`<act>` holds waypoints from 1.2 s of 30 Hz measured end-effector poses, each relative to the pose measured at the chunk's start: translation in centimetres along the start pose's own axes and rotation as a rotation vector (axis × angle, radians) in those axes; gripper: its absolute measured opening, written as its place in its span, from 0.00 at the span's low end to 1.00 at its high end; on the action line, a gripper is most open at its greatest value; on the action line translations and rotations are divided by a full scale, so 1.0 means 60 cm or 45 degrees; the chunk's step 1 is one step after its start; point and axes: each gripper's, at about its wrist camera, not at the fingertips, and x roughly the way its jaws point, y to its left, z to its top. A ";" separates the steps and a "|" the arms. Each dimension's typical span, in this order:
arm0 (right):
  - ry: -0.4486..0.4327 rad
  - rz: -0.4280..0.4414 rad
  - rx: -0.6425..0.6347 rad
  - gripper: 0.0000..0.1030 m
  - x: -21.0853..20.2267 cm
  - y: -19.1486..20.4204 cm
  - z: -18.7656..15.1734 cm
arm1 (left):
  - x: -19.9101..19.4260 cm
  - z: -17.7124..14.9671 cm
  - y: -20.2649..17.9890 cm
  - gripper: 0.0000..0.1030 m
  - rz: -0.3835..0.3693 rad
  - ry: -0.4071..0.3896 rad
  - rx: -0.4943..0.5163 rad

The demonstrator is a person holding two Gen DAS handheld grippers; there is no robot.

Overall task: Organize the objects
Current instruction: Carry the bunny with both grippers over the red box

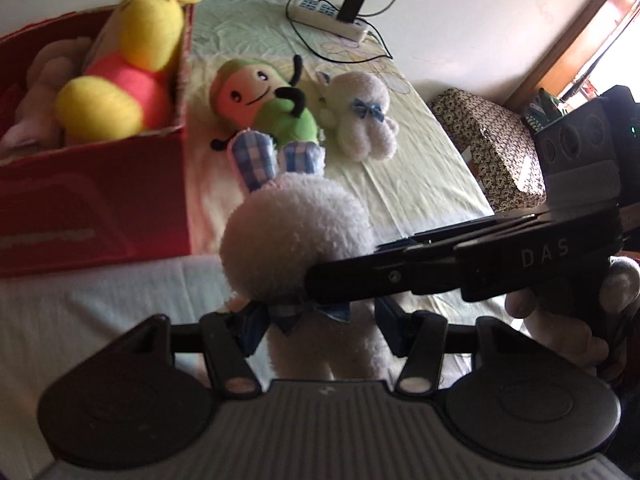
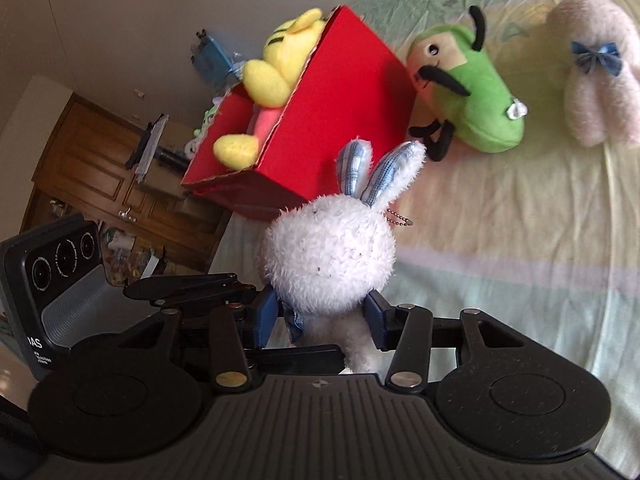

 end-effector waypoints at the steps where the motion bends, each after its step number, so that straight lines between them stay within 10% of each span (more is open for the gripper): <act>1: 0.023 0.012 -0.011 0.48 0.011 0.008 0.001 | -0.009 -0.006 0.006 0.55 0.013 -0.004 -0.015; 21: 0.191 0.168 -0.240 0.40 0.213 0.204 0.031 | -0.206 -0.082 0.204 0.55 0.150 -0.174 -0.193; 36: -0.035 0.195 -0.347 0.40 0.254 0.315 0.059 | -0.336 -0.056 0.303 0.55 0.117 -0.362 0.005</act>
